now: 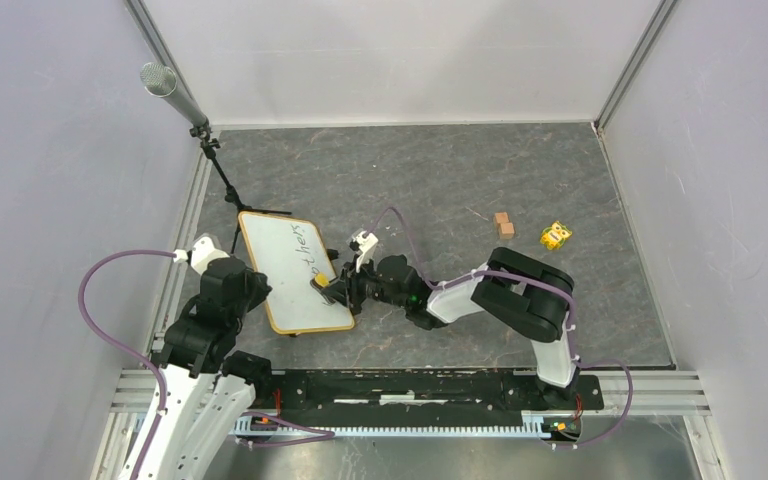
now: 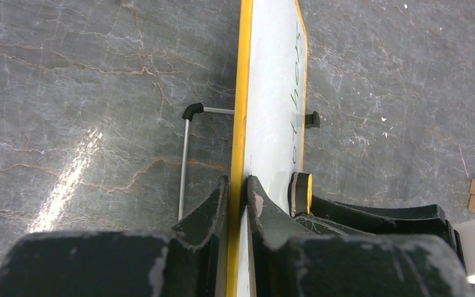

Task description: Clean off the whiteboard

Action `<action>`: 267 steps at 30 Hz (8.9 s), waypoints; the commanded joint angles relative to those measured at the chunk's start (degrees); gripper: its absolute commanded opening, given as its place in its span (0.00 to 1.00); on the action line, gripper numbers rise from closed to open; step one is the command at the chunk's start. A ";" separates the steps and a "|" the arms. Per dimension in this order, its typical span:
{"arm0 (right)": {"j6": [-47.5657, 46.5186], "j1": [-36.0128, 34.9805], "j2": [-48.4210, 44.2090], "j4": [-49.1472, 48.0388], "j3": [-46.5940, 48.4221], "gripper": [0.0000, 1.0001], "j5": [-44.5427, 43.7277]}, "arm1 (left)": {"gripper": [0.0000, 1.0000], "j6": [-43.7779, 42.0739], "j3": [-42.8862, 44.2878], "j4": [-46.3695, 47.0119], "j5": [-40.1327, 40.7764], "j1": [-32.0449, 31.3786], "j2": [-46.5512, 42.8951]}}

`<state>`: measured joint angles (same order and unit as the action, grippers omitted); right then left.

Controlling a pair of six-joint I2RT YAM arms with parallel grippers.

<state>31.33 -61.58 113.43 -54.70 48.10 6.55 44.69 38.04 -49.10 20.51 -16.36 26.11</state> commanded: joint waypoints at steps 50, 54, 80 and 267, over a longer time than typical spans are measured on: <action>-2.72 -0.94 0.55 10.14 2.67 0.15 -0.17 | 0.02 2.02 -0.36 1.99 -5.46 -0.69 1.23; -5.52 -5.05 -0.28 13.80 8.85 0.15 -1.33 | 0.02 1.99 -0.36 1.99 -5.57 -0.69 1.27; 0.52 0.36 7.49 11.41 12.20 0.15 1.35 | 0.02 1.95 -0.68 2.25 -5.83 -0.69 1.34; 5.53 6.94 26.27 7.57 38.13 0.25 14.06 | 0.02 -5.49 -2.14 10.25 -21.66 15.57 18.03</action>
<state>33.06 -54.74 136.70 -44.47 90.41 17.39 39.81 37.30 -40.18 3.92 -0.10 43.24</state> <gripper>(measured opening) 0.345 0.475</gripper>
